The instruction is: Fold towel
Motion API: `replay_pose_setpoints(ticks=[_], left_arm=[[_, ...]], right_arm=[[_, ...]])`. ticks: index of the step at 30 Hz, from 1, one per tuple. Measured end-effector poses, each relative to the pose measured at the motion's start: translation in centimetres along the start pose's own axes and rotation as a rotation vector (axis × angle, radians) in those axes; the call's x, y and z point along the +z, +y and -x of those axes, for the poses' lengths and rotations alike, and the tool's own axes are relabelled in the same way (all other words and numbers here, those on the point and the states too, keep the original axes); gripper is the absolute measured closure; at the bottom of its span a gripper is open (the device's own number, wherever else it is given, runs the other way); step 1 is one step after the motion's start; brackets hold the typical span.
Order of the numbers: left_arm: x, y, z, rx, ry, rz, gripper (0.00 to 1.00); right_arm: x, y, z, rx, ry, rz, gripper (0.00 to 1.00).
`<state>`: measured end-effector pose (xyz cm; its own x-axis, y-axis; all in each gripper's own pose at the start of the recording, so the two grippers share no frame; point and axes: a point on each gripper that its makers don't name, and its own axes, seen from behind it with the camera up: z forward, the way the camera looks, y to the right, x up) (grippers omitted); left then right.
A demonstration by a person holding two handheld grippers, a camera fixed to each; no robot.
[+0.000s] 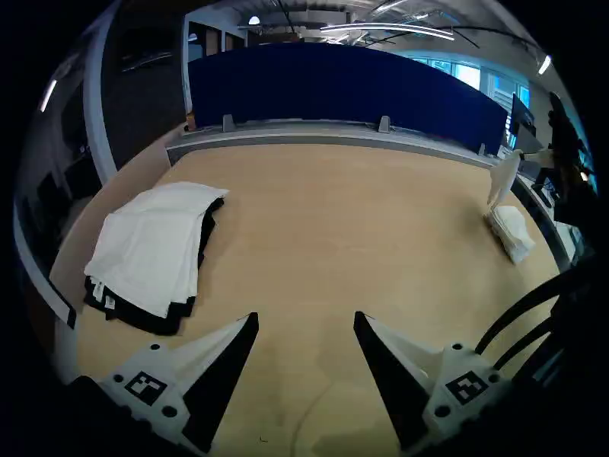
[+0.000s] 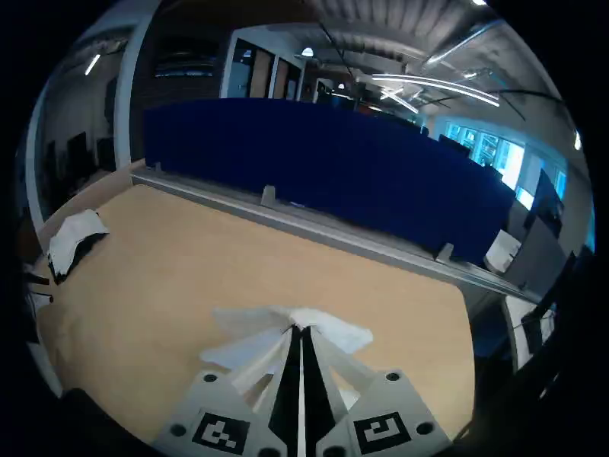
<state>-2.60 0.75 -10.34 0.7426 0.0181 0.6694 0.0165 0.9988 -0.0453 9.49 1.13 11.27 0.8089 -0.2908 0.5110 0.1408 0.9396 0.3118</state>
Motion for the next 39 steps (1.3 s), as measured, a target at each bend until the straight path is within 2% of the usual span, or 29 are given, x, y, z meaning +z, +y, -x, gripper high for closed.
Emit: replay_pose_setpoints(ticks=[8,18,29,39], left_arm=[[0.1,0.1,0.1,-0.001,0.0,0.001,0.07],[0.0,0.5,0.1,0.01,0.0,0.007,0.07],[-0.2,0.5,0.1,0.014,0.001,0.006,0.07],[-0.1,0.6,-0.2,0.018,0.004,0.005,0.07]], right_arm=[[-2.6,1.5,4.6,0.056,-0.043,0.039,0.98],[-4.8,3.1,13.8,0.162,-0.155,0.096,0.98],[-4.9,4.7,20.7,0.277,-0.26,0.174,0.98],[-4.1,4.7,24.9,0.286,-0.352,0.217,0.98]])
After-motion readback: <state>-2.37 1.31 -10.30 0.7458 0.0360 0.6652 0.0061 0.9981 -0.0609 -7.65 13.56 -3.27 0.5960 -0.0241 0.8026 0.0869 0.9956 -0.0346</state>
